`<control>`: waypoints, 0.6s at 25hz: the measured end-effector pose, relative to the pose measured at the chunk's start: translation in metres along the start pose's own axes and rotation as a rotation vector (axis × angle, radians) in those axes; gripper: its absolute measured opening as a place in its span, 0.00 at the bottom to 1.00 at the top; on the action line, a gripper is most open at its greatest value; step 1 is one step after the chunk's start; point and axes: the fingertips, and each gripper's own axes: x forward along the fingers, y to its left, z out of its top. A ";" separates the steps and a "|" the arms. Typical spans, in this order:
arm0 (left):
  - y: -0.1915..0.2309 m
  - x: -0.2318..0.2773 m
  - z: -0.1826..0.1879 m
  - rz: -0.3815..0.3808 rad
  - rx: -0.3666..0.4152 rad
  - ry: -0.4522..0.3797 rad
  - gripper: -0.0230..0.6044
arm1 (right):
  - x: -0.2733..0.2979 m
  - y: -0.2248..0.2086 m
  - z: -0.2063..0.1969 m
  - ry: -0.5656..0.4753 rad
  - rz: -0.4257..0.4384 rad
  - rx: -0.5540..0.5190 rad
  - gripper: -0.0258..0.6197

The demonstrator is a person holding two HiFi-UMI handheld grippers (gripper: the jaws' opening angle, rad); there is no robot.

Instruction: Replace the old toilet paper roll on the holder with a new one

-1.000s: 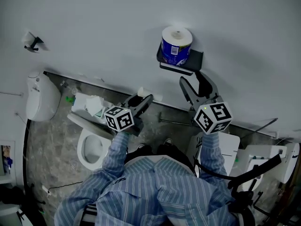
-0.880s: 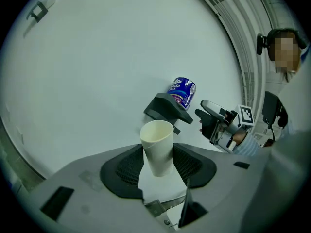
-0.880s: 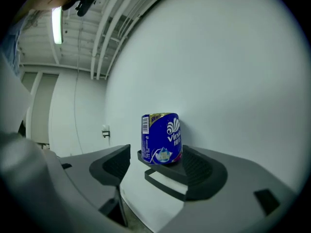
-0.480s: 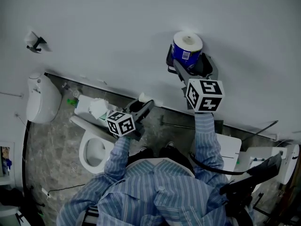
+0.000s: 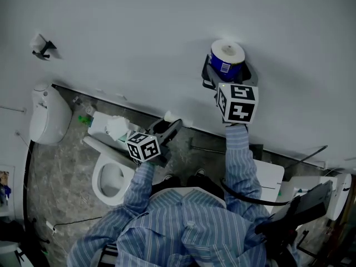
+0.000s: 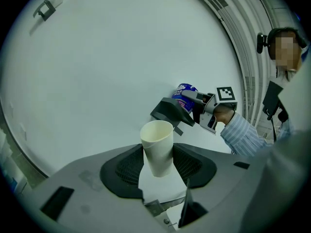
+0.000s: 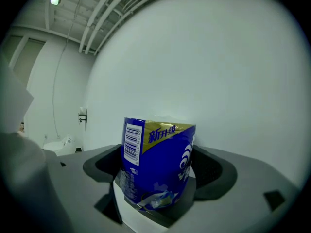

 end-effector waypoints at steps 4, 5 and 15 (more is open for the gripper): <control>0.000 0.002 -0.002 -0.006 -0.011 -0.001 0.34 | 0.001 -0.002 -0.001 0.001 0.001 -0.001 0.70; -0.001 0.002 -0.002 -0.007 -0.013 -0.001 0.34 | 0.001 -0.002 -0.001 0.002 0.004 0.002 0.70; -0.008 0.005 -0.009 -0.021 -0.013 0.014 0.34 | -0.018 -0.008 0.002 -0.060 0.099 0.186 0.70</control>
